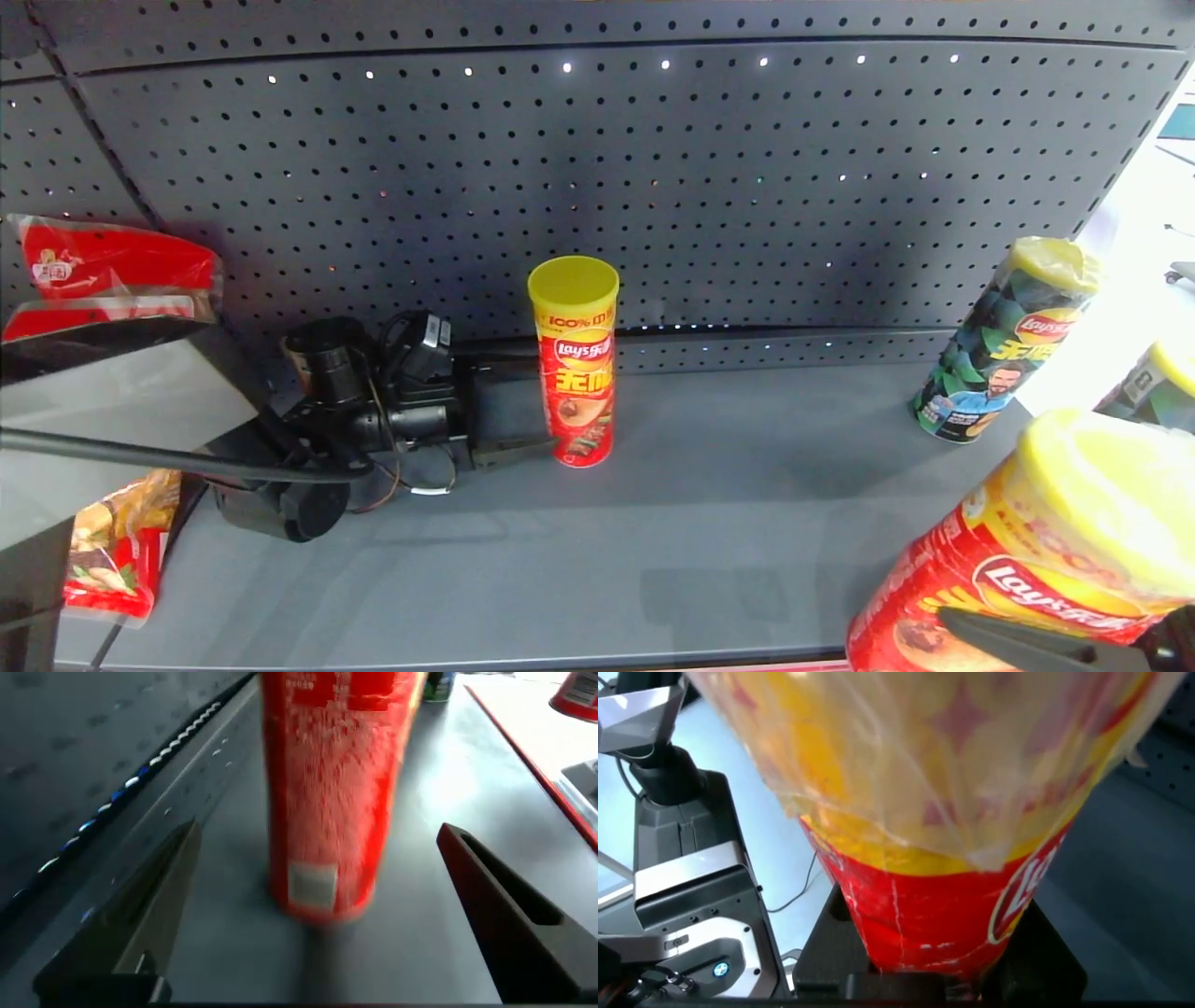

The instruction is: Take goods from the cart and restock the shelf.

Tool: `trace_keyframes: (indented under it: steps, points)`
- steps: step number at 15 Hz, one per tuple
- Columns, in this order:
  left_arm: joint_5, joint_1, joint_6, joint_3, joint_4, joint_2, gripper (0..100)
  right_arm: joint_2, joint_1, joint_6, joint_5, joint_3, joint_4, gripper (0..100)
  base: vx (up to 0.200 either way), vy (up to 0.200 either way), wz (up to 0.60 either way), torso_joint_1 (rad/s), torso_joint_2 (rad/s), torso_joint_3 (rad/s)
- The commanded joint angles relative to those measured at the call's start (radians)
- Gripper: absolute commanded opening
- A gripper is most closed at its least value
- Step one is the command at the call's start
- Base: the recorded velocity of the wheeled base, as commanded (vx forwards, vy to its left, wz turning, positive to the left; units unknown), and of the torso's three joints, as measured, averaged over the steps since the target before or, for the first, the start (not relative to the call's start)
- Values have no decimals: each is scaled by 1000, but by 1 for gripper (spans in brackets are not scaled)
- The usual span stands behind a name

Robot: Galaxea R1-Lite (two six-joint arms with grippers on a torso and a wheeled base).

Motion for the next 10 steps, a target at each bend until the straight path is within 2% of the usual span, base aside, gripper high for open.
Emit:
trace_keyframes:
  steps: [1,4,6,7,8,9,10]
  points:
    - [6,-28,-6,-55,-2,60,100,0,9,-1,0,0,-1,0,0,0,0,0,0,0]
    - [6,-28,-21,-60,-19,46,100,0,10,-1,0,5,-1,0,0,0,0,0,0,0]
    - [6,-28,-42,-63,-30,26,100,2,10,-1,0,5,-1,0,0,0,0,0,0,0]
    - [6,-28,-59,-69,-45,22,100,2,10,-1,0,6,-1,0,0,0,0,0,0,0]
    - [7,-35,-96,-70,-71,20,100,2,10,-2,0,8,-1,0,0,0,0,0,0,0]
    - [9,-45,-114,-69,-90,20,100,2,10,-2,0,8,-1,0,0,0,0,0,0,0]
    - [24,-73,-148,-69,-125,25,100,7,10,-2,0,8,-1,0,0,0,0,0,0,0]
